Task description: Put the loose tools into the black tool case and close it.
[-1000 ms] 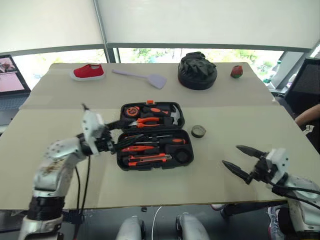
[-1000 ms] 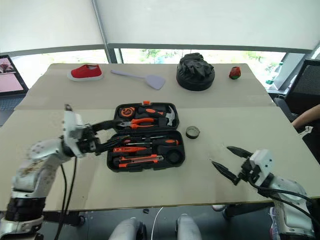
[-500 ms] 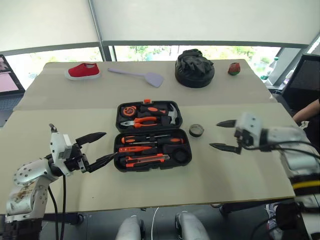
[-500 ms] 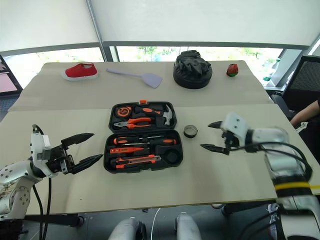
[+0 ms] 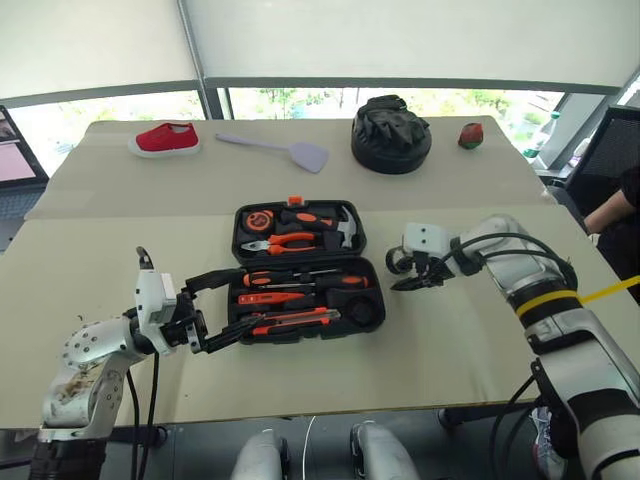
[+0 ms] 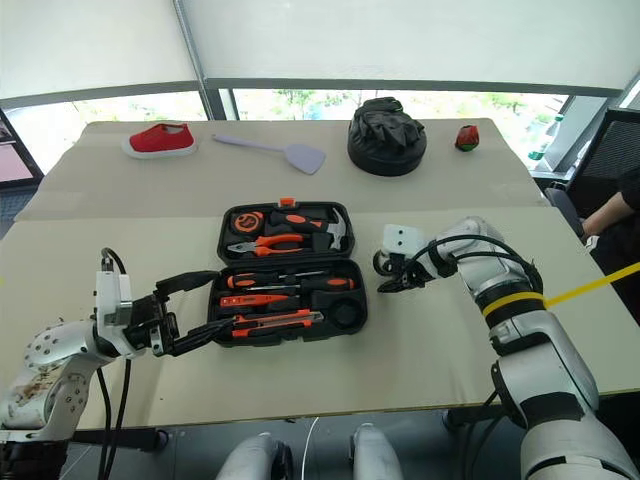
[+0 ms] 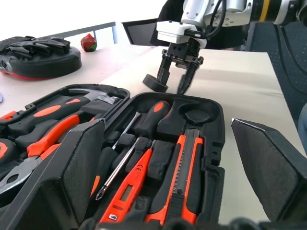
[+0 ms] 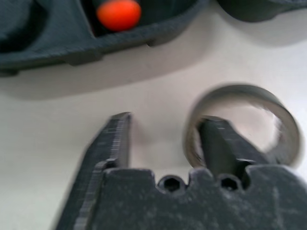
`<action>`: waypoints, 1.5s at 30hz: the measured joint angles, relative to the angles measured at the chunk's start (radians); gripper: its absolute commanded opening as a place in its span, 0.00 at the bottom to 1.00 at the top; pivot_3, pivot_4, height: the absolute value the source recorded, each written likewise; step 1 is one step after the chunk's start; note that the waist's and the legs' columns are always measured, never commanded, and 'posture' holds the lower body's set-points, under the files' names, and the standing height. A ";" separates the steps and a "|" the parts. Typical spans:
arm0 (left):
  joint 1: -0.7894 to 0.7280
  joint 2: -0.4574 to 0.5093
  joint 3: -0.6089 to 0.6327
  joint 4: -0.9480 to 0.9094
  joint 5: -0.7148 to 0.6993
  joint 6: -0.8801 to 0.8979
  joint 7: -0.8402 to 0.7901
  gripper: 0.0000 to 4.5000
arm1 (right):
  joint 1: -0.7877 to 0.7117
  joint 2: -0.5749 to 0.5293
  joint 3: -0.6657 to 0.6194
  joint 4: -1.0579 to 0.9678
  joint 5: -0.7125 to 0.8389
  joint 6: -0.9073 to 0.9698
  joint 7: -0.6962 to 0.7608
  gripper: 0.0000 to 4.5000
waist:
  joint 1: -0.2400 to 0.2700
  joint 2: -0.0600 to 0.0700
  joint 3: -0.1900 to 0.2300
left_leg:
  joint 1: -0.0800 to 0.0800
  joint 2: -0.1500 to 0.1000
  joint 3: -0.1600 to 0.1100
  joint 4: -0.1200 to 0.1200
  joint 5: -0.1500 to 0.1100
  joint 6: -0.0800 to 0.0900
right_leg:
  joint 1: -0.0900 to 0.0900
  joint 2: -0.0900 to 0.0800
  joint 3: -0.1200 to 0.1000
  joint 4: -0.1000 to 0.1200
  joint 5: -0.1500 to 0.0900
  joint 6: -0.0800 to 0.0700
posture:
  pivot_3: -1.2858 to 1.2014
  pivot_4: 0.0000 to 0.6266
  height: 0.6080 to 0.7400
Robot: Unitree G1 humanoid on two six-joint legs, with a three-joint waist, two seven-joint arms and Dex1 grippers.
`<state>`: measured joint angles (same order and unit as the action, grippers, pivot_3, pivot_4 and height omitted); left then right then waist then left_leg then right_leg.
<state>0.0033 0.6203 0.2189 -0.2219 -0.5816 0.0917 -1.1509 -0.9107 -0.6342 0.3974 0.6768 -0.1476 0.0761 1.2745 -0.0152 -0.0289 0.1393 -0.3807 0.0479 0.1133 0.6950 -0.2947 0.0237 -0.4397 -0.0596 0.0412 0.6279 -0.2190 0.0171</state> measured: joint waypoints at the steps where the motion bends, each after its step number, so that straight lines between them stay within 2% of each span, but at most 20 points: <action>1: 0.001 0.001 0.000 -0.001 0.000 0.000 0.001 1.00 | -0.006 0.003 0.002 0.011 -0.006 -0.007 -0.001 0.19 | 0.000 0.000 0.000 | 0.000 0.000 0.000 0.000 0.000 0.000 | 0.000 0.000 0.000 0.000 0.000 0.000 | 0.52 0.24 1.00; 3: 0.002 0.002 0.000 -0.002 0.000 0.000 0.002 1.00 | -0.024 0.008 0.005 0.040 -0.027 -0.028 -0.012 0.03 | 0.000 0.000 0.000 | 0.001 0.000 0.000 0.000 0.001 -0.001 | 0.001 0.000 0.000 0.001 0.001 -0.001 | 0.52 0.24 1.00; 7: 0.009 0.013 0.000 -0.001 0.004 -0.002 -0.006 1.00 | -0.050 0.007 0.000 0.075 -0.032 -0.061 0.002 0.01 | 0.000 0.000 0.000 | 0.002 0.000 0.000 0.000 0.002 -0.003 | 0.001 0.000 0.000 0.002 0.001 -0.001 | 0.52 0.24 1.00; 10: 0.033 0.024 0.000 0.000 0.007 -0.008 -0.021 1.00 | -0.050 -0.001 -0.033 0.029 0.039 -0.057 0.116 0.01 | -0.001 0.001 0.001 | 0.002 0.001 0.000 -0.001 0.002 -0.002 | 0.000 0.000 0.000 0.002 0.001 -0.001 | 0.52 0.24 1.00; 13: 0.051 0.027 0.002 0.002 0.008 -0.025 -0.037 1.00 | -0.037 -0.007 -0.091 -0.126 0.173 0.056 0.236 0.01 | -0.005 0.001 0.001 | 0.002 0.002 -0.001 -0.001 0.001 -0.002 | 0.000 0.001 0.000 0.002 0.001 -0.001 | 0.52 0.24 1.00; 14: 0.058 0.030 0.003 0.001 0.009 -0.031 -0.043 1.00 | -0.015 -0.036 -0.083 -0.246 0.247 0.150 0.263 0.01 | -0.002 0.001 0.001 | 0.001 0.002 -0.002 -0.001 0.001 -0.002 | -0.001 0.001 0.000 0.002 0.001 -0.002 | 0.52 0.24 1.00; 16: 0.081 0.040 0.006 0.004 0.013 -0.043 -0.050 1.00 | 0.028 -0.091 -0.057 -0.430 0.339 0.302 0.278 0.01 | 0.001 0.001 0.001 | 0.001 0.003 -0.003 -0.001 0.001 -0.002 | -0.001 0.000 -0.002 0.002 0.001 -0.002 | 0.52 0.24 1.00; 19: 0.097 0.037 0.007 0.011 0.027 -0.060 -0.051 1.00 | 0.101 -0.068 -0.031 -0.604 0.393 0.461 0.271 0.01 | 0.003 0.001 0.001 | 0.001 0.002 -0.004 -0.001 0.001 -0.002 | 0.000 -0.001 -0.002 0.001 0.001 -0.002 | 0.52 0.24 1.00; 22: 0.101 0.010 -0.001 0.010 0.031 -0.070 -0.034 1.00 | 0.165 -0.054 0.064 -0.635 0.331 0.480 0.225 0.01 | 0.004 0.001 0.001 | 0.001 0.001 -0.002 0.002 0.001 -0.002 | 0.000 -0.002 -0.002 0.001 0.001 -0.001 | 0.52 0.24 1.00; 32: 0.128 0.005 -0.015 0.010 0.054 -0.092 -0.026 1.00 | 0.144 -0.077 0.109 -0.640 0.219 0.416 0.181 0.01 | 0.004 0.000 0.000 | 0.003 0.001 -0.001 0.000 0.001 -0.002 | 0.001 0.000 -0.002 0.001 0.001 -0.002 | 0.52 0.24 1.00; 39: 0.128 -0.008 -0.046 0.004 0.070 -0.093 -0.006 1.00 | 0.099 -0.066 0.149 -0.609 0.190 0.491 0.186 0.01 | 0.009 0.000 0.000 | 0.003 0.001 -0.001 0.001 0.001 -0.002 | 0.002 -0.001 -0.002 0.001 0.001 -0.001 | 0.52 0.24 1.00; 45: 0.112 -0.010 -0.059 -0.021 0.070 -0.088 0.025 1.00 | 0.069 -0.082 0.165 -0.622 0.199 0.549 0.233 0.44 | 0.011 0.000 0.000 | 0.002 0.001 -0.001 0.000 0.001 -0.001 | 0.001 0.000 -0.003 0.000 0.001 -0.002 | 0.52 0.24 1.00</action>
<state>0.1152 0.6099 0.1601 -0.2428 -0.5118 0.0035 -1.1256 -0.8418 -0.7166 0.5620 0.0552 0.0510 0.6253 1.5074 -0.0039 -0.0293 0.1394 -0.3788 0.0487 0.1120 0.6949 -0.2941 0.0226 -0.4388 -0.0601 0.0385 0.6284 -0.2181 0.0156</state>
